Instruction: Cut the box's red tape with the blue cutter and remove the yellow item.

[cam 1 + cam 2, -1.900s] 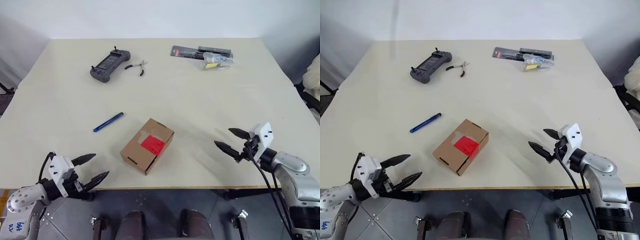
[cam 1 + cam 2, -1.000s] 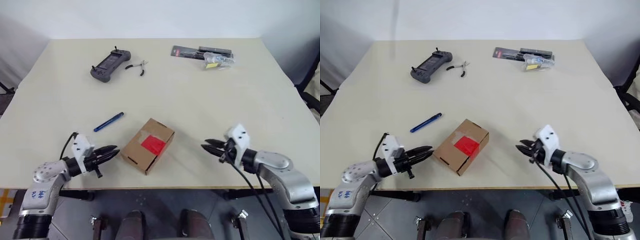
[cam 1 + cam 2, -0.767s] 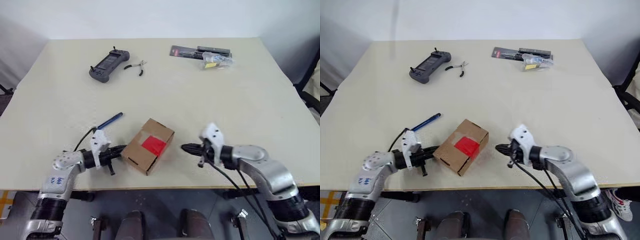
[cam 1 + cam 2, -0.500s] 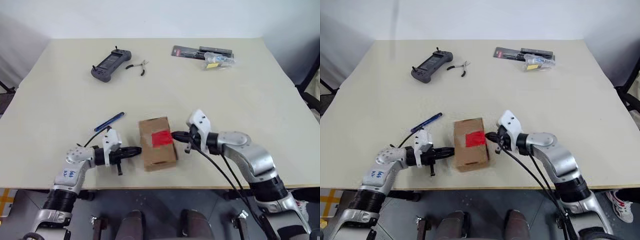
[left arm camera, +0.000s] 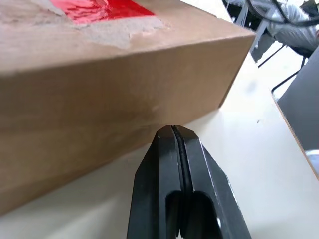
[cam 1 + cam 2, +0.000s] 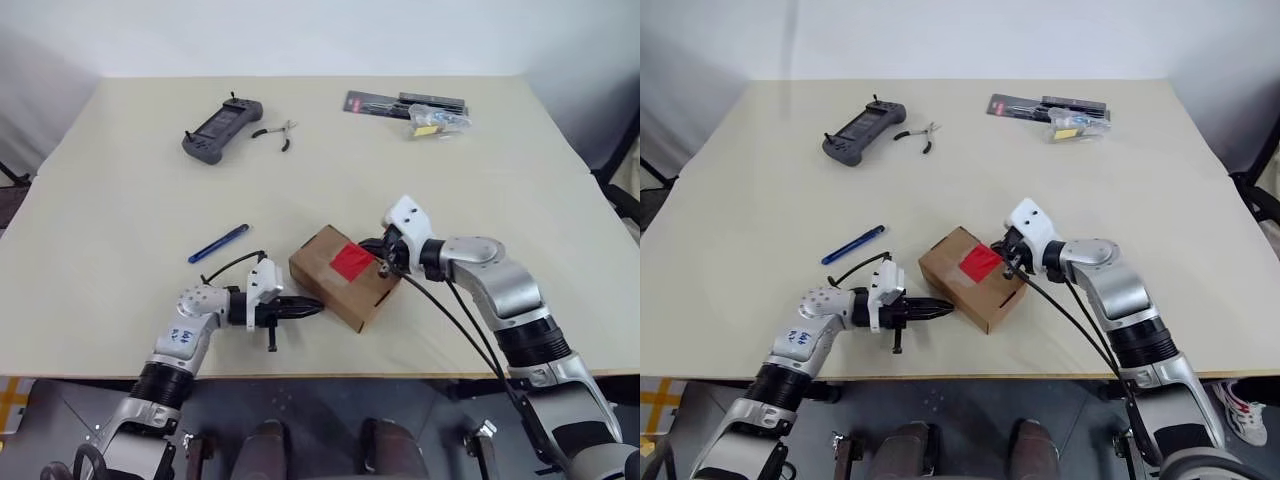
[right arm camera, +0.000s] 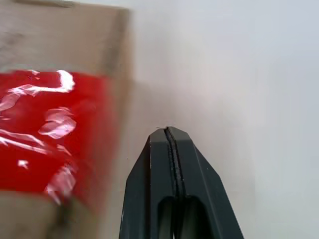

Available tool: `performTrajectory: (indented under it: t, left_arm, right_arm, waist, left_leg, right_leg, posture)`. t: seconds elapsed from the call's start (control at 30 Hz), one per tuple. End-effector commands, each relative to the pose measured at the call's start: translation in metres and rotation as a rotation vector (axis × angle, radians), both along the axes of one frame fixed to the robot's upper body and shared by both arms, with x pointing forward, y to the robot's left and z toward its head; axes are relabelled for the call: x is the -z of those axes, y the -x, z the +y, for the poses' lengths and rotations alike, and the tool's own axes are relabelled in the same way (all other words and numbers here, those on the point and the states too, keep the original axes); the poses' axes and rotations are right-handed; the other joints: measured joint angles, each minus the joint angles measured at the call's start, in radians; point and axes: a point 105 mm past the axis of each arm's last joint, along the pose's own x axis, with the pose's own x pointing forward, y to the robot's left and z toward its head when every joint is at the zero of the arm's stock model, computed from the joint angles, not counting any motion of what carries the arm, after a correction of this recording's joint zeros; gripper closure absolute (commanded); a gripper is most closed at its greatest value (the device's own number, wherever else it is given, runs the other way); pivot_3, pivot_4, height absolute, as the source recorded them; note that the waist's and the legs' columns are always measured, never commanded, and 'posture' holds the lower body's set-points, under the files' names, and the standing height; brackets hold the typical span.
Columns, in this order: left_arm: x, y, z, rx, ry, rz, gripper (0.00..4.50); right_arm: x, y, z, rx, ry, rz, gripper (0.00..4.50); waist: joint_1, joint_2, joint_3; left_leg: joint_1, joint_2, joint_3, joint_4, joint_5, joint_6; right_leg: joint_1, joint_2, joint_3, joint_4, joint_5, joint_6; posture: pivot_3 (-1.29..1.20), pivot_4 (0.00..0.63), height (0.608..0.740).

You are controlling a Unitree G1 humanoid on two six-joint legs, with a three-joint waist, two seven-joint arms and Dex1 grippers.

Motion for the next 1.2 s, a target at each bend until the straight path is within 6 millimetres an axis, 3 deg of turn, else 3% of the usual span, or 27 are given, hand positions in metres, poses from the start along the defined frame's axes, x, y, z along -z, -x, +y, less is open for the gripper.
performTrajectory:
  t: [0.03,0.2,0.3,0.43,0.53,0.7,0.8,1.2]
  left_arm:
    - [0.014,-0.011,0.044,-0.194,-0.051,0.018,4.50]
    - [-0.007,-0.048,0.080,-0.468,0.005,-0.047,4.50]
    - [-0.013,-0.056,0.074,-0.449,0.004,-0.064,4.50]
    - [-0.020,-0.065,0.057,-0.392,0.017,-0.074,4.50]
    - [-0.027,-0.071,0.033,-0.310,0.031,-0.073,4.50]
    - [-0.031,-0.077,0.010,-0.207,0.015,-0.070,4.50]
    - [-0.029,-0.074,0.003,-0.150,-0.001,-0.066,4.50]
    - [-0.020,-0.061,-0.006,-0.066,-0.021,-0.061,4.50]
  right_arm:
    - [-0.026,0.002,-0.030,0.096,-0.028,-0.096,4.48]
    - [-0.010,0.043,-0.064,0.073,0.101,-0.004,4.48]
    - [0.007,0.074,-0.070,0.010,0.167,0.129,4.48]
    - [0.020,0.101,-0.059,-0.059,0.182,0.239,4.48]
    - [0.027,0.104,-0.037,-0.089,0.128,0.249,4.48]
    - [0.036,0.095,-0.010,-0.104,0.088,0.231,4.48]
    - [0.037,0.094,-0.003,-0.109,0.088,0.229,4.48]
    - [0.037,0.116,-0.023,-0.083,0.142,0.271,4.48]
  waist:
    - [-0.004,0.000,0.000]
    - [0.005,0.000,0.000]
    - [0.007,0.000,0.000]
    - [0.012,0.000,0.000]
    - [0.019,-0.002,0.000]
    - [0.021,-0.003,0.000]
    - [0.021,-0.003,0.000]
    - [0.031,-0.003,0.001]
  left_leg:
    - [0.001,0.000,0.000,-0.001,0.000,0.000]
    - [0.002,0.000,0.000,-0.001,0.000,0.000]
    - [0.002,0.000,0.002,-0.001,0.000,0.000]
    - [0.001,0.000,0.002,0.000,0.000,0.000]
    - [0.000,0.000,0.002,0.002,0.000,0.000]
    - [-0.002,0.000,0.002,0.003,0.000,0.001]
    - [-0.002,0.000,0.002,0.003,-0.001,0.001]
    - [-0.003,0.000,0.002,0.004,-0.002,0.002]
  right_leg:
    - [0.000,0.000,0.000,0.001,0.000,0.000]
    - [0.000,0.000,0.001,0.003,0.000,0.000]
    - [0.000,0.000,0.002,0.001,0.000,0.000]
    - [0.000,0.000,0.002,0.000,0.000,0.000]
    - [0.000,0.000,0.002,0.000,0.000,0.000]
    - [0.000,0.000,0.002,-0.001,0.000,0.000]
    - [0.000,0.000,0.001,-0.001,0.000,0.000]
    - [0.000,0.000,0.001,-0.002,0.001,0.001]
  posture:
    - [0.00,0.150,0.740]
    - [0.00,0.150,0.740]
    - [0.00,0.150,0.740]
    - [0.00,0.150,0.740]
    - [0.00,0.150,0.740]
    - [0.00,0.150,0.740]
    - [0.00,0.150,0.740]
    - [0.00,0.150,0.740]
